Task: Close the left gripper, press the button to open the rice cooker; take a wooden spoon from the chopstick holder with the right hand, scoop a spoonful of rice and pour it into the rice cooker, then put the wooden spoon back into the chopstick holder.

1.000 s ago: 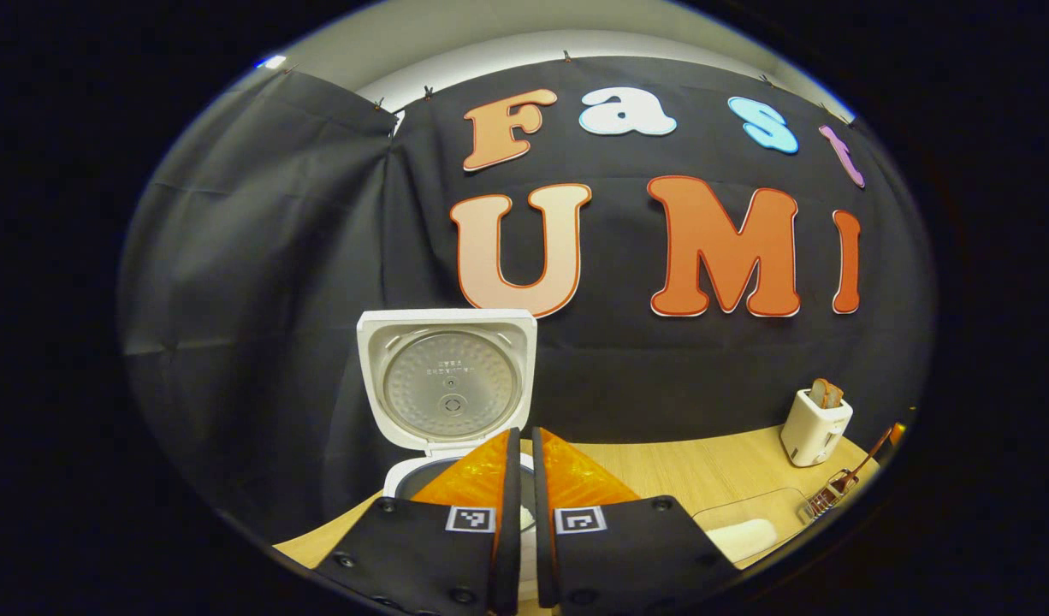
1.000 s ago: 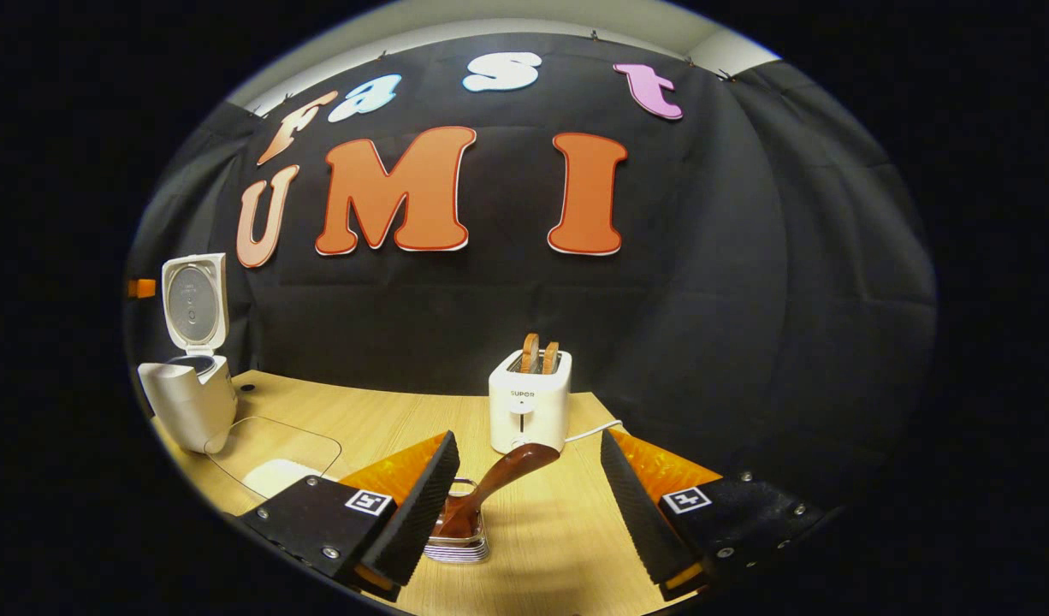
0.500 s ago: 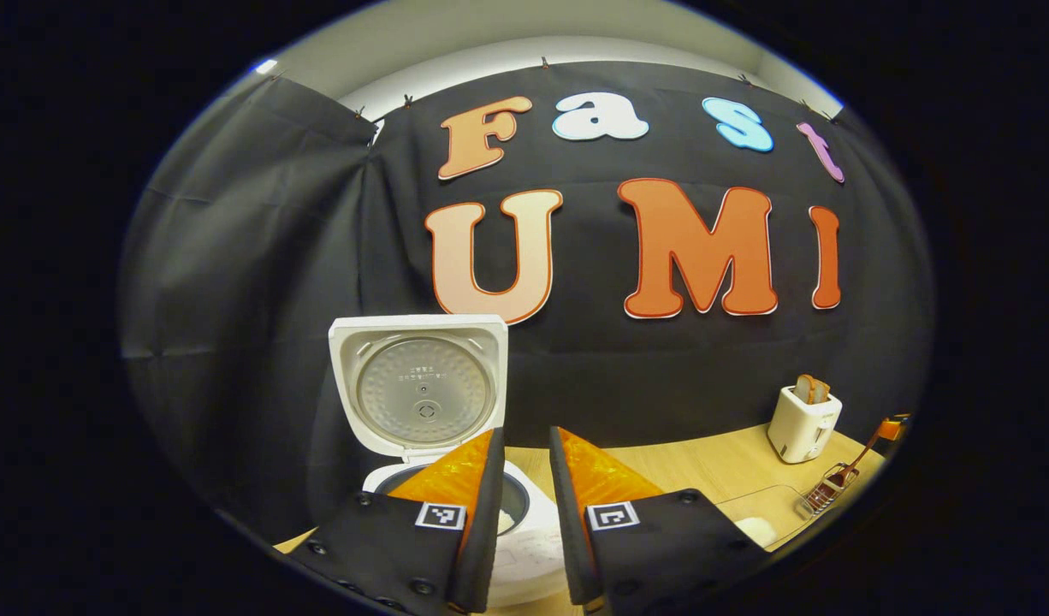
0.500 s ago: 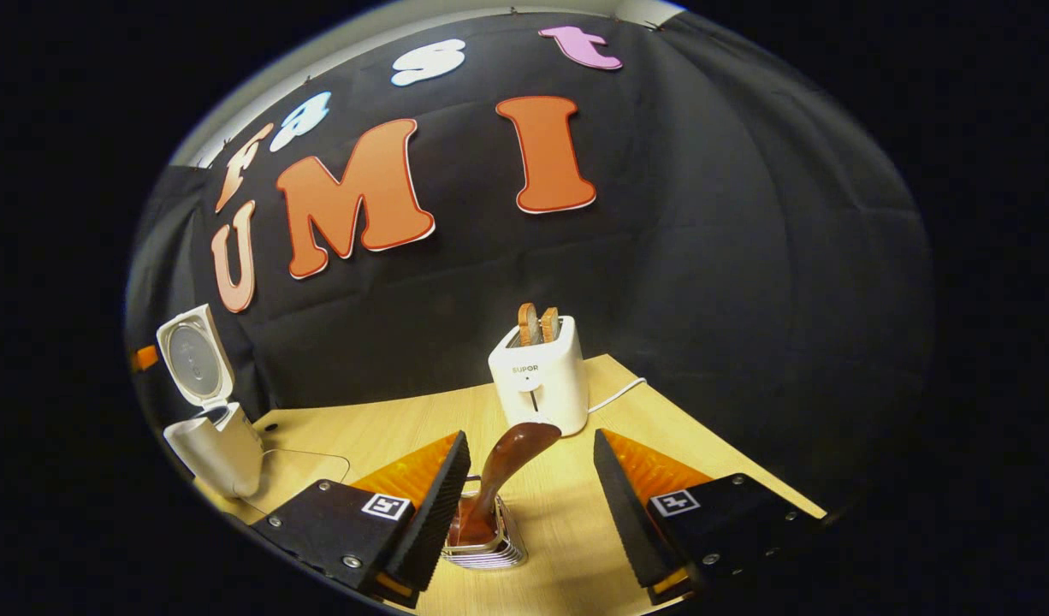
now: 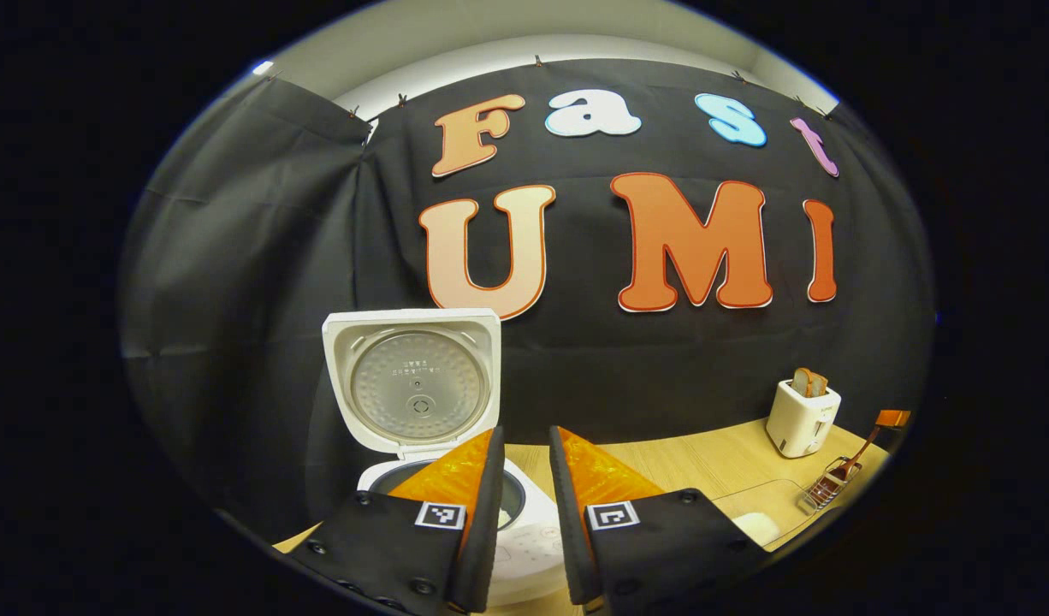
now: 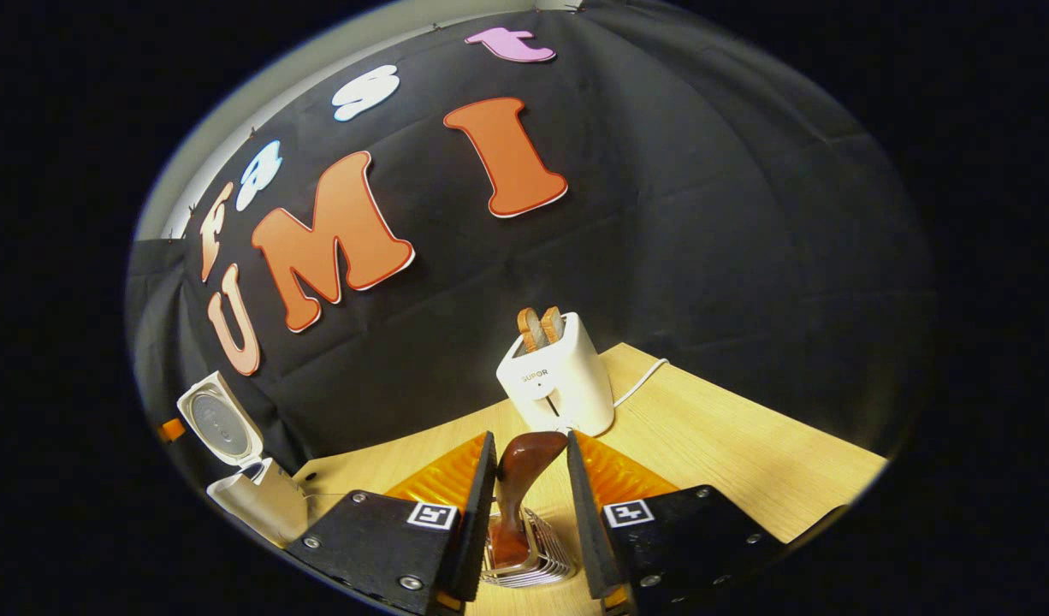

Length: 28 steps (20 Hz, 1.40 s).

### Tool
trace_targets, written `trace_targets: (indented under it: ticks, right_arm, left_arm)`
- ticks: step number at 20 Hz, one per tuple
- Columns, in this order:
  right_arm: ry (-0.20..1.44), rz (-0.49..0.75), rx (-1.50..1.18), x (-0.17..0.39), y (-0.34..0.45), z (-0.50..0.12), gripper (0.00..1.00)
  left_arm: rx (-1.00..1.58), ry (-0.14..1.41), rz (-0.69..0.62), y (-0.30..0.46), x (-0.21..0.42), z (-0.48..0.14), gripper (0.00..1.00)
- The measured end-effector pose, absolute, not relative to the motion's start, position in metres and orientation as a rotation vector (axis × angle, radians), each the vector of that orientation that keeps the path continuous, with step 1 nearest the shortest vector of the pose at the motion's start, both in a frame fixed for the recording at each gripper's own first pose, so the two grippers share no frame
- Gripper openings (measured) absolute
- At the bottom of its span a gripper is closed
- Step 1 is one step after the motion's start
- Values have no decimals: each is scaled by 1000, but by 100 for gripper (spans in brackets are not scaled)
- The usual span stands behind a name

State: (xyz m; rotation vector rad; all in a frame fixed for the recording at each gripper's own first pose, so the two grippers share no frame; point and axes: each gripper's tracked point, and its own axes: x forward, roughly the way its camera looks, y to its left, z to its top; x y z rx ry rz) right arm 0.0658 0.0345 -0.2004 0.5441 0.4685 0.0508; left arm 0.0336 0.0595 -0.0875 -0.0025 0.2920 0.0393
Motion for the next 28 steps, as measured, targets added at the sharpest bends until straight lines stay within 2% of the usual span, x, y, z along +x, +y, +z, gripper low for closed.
trace_targets:
  ticks: [4, 5, 6, 9, 11, 12, 14, 16, 19, 21, 24, 27, 28]
  right_arm:
    - [463, 40, 573, 64, 37, -197, 40]
    - [457, 44, 579, 64, 39, -196, 44]
    - [451, 52, 585, 65, 43, -194, 37]
    - [419, 90, 597, 69, 59, -184, 31]
    - [401, 107, 572, 71, 68, -182, 25]
    - [395, 116, 568, 71, 73, -179, 22]
    - [395, 118, 564, 71, 76, -178, 19]
    - [400, 117, 562, 71, 80, -177, 16]
    - [380, 114, 537, 69, 80, -166, 14]
    - [341, 115, 500, 67, 82, -151, 14]
    - [275, 143, 436, 62, 92, -120, 14]
    - [200, 190, 378, 60, 111, -87, 13]
    - [181, 203, 360, 59, 116, -78, 14]
  left_arm:
    - [-10, 311, 55, 62, 31, -97, 38]
    - [-16, 316, 53, 62, 32, -99, 37]
    - [-21, 322, 53, 61, 32, -101, 38]
    - [-22, 340, 52, 59, 31, -107, 38]
    - [-18, 339, 58, 61, 29, -107, 45]
    - [-18, 339, 60, 61, 29, -107, 43]
    - [-18, 342, 68, 65, 26, -110, 53]
    - [-17, 345, 77, 69, 23, -111, 57]
    - [-19, 340, 88, 74, 21, -112, 54]
    - [-23, 339, 85, 74, 21, -112, 57]
    - [-7, 344, 72, 72, 19, -117, 63]
    - [28, 350, 67, 72, 17, -122, 76]
    - [33, 345, 70, 72, 17, -122, 77]
